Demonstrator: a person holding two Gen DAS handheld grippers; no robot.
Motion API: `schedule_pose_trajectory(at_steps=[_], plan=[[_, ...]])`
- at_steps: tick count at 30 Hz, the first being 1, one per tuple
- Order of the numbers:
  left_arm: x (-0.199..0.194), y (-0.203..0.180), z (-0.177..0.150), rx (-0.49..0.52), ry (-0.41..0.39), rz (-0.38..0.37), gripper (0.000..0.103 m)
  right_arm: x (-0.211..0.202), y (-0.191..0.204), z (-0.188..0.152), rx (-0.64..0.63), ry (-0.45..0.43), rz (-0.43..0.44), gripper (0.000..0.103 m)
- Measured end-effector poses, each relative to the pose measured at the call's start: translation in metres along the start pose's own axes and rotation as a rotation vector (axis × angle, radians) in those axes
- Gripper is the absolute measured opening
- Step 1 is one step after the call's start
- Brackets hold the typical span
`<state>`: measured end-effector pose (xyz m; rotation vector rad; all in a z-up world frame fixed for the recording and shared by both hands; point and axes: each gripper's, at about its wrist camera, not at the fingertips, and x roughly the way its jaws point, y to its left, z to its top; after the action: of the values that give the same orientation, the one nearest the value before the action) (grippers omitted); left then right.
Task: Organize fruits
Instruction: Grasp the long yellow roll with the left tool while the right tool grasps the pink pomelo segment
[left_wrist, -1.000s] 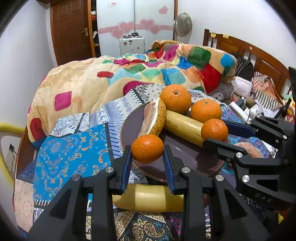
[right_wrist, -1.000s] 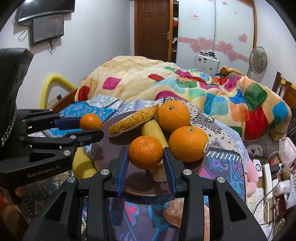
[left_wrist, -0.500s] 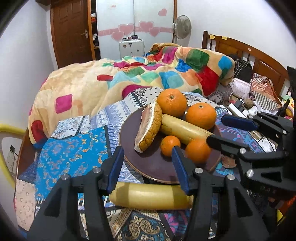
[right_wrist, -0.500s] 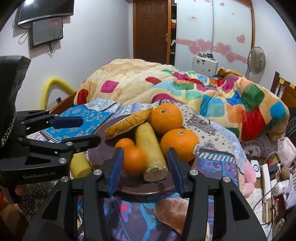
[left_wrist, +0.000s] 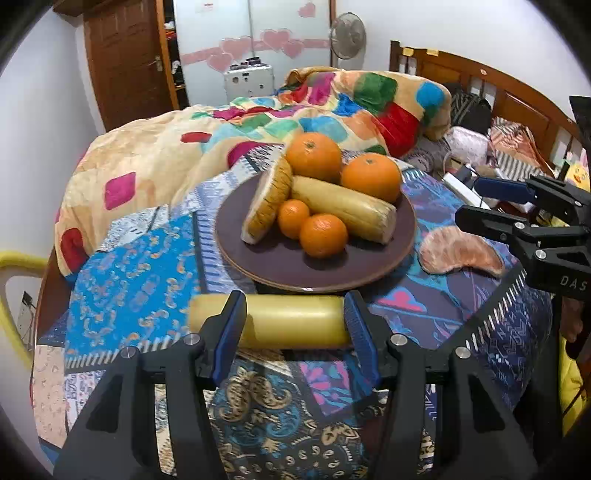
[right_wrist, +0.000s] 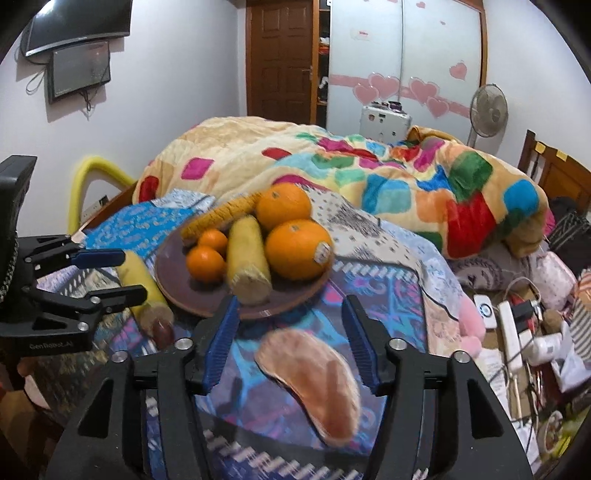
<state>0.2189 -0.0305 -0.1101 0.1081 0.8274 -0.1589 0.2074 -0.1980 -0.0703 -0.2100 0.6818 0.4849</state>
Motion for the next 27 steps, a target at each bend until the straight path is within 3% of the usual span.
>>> schedule_pose_trajectory(at_steps=[4,10,16,27], plan=[[0.003,-0.007,-0.002,0.028,-0.013,0.015,0.055,0.005,-0.009,-0.013,-0.006,0.041,-0.012,0.063],[-0.001,-0.002,-0.008,0.013,-0.007,-0.038,0.055,0.009,-0.013,-0.029,-0.028,0.086,-0.012,0.065],[0.002,-0.012,-0.013,0.075,-0.012,0.011,0.056,0.019,-0.018,-0.039,-0.013,0.121,-0.009,0.066],[-0.012,0.023,-0.041,0.022,0.034,0.047,0.057,0.025,-0.021,-0.041,-0.004,0.137,0.008,0.066]])
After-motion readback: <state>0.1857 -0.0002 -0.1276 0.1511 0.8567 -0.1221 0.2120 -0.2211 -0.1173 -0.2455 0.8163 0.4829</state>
